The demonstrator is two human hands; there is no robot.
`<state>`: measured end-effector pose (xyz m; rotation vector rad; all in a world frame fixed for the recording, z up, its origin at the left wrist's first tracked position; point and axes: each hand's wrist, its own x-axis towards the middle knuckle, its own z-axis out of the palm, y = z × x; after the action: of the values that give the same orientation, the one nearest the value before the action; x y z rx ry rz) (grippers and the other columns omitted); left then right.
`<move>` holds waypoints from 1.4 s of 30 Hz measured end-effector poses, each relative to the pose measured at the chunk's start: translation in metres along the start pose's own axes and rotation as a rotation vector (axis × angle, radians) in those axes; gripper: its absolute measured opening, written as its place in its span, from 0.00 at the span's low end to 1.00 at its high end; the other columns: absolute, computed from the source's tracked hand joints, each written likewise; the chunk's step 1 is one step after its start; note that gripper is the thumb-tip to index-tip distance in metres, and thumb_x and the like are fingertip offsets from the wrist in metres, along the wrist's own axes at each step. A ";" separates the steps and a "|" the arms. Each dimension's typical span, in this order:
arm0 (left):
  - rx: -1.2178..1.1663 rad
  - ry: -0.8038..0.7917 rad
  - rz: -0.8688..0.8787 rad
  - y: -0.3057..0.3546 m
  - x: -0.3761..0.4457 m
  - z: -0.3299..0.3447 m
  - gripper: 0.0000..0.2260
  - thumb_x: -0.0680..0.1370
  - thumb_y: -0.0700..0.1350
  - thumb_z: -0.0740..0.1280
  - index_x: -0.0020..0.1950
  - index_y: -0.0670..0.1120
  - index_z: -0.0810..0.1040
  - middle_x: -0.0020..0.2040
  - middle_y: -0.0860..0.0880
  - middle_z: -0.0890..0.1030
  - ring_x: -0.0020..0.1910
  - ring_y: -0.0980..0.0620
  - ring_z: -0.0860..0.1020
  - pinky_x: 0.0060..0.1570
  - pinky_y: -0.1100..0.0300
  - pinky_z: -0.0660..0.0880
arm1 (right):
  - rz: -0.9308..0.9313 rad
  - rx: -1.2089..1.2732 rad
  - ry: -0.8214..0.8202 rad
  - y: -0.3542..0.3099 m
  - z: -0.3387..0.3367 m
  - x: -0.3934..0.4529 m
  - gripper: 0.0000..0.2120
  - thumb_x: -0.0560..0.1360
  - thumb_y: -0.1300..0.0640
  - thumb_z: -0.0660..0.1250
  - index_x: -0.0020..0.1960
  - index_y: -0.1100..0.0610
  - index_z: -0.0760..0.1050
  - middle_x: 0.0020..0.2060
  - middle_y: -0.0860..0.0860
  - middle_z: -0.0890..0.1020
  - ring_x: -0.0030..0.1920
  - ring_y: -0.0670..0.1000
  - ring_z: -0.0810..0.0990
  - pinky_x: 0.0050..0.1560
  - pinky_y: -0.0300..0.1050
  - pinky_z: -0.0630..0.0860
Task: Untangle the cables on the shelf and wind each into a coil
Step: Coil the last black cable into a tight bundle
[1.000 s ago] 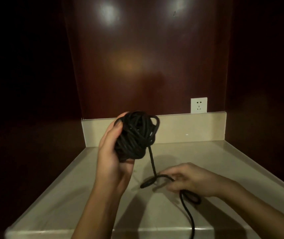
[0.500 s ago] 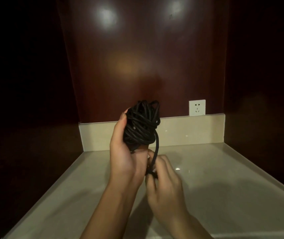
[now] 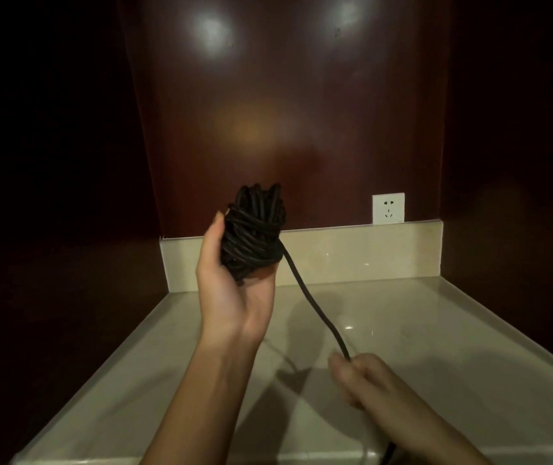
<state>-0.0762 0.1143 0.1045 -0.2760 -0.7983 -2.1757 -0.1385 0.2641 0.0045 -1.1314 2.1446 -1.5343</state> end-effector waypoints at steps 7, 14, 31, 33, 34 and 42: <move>0.351 -0.051 0.152 -0.019 -0.005 -0.002 0.15 0.80 0.42 0.63 0.65 0.40 0.75 0.49 0.47 0.83 0.46 0.54 0.82 0.38 0.64 0.77 | -0.258 0.225 0.281 0.010 0.022 0.025 0.12 0.73 0.56 0.62 0.55 0.50 0.75 0.43 0.49 0.84 0.45 0.47 0.82 0.49 0.40 0.76; 0.583 -0.011 0.291 -0.029 0.005 -0.013 0.13 0.80 0.42 0.68 0.63 0.41 0.77 0.53 0.47 0.83 0.51 0.51 0.82 0.41 0.60 0.79 | -0.299 0.441 0.315 -0.017 0.037 0.024 0.08 0.72 0.49 0.67 0.49 0.50 0.78 0.30 0.47 0.72 0.27 0.44 0.67 0.29 0.35 0.64; 2.018 -0.653 0.889 -0.027 0.015 -0.059 0.19 0.79 0.54 0.64 0.67 0.46 0.74 0.46 0.46 0.81 0.40 0.45 0.79 0.41 0.52 0.76 | -0.040 -0.265 0.332 0.009 0.005 0.021 0.20 0.80 0.43 0.60 0.43 0.59 0.76 0.35 0.51 0.82 0.40 0.52 0.80 0.44 0.50 0.75; 2.106 -0.623 0.992 -0.032 0.012 -0.056 0.18 0.78 0.51 0.68 0.65 0.44 0.77 0.41 0.45 0.80 0.35 0.44 0.77 0.36 0.53 0.73 | -0.116 -0.597 0.306 -0.006 0.010 0.009 0.14 0.81 0.42 0.57 0.51 0.53 0.69 0.40 0.50 0.82 0.45 0.54 0.80 0.47 0.50 0.74; 2.142 -0.608 1.009 -0.033 0.013 -0.056 0.18 0.76 0.50 0.71 0.63 0.44 0.78 0.39 0.45 0.80 0.33 0.43 0.77 0.34 0.54 0.72 | -0.190 -0.704 0.307 -0.011 0.013 0.003 0.12 0.82 0.44 0.56 0.55 0.52 0.65 0.42 0.49 0.82 0.46 0.54 0.80 0.47 0.50 0.74; 2.299 -0.852 0.479 -0.011 0.001 -0.070 0.19 0.80 0.61 0.60 0.69 0.55 0.69 0.51 0.51 0.81 0.46 0.47 0.80 0.43 0.54 0.75 | -0.642 -1.016 0.027 -0.001 -0.046 0.006 0.16 0.79 0.43 0.56 0.57 0.52 0.73 0.39 0.48 0.81 0.34 0.49 0.79 0.36 0.49 0.80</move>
<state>-0.0807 0.0754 0.0461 -0.0698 -2.5699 0.2966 -0.1705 0.2907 0.0248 -2.2631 2.8030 -0.4844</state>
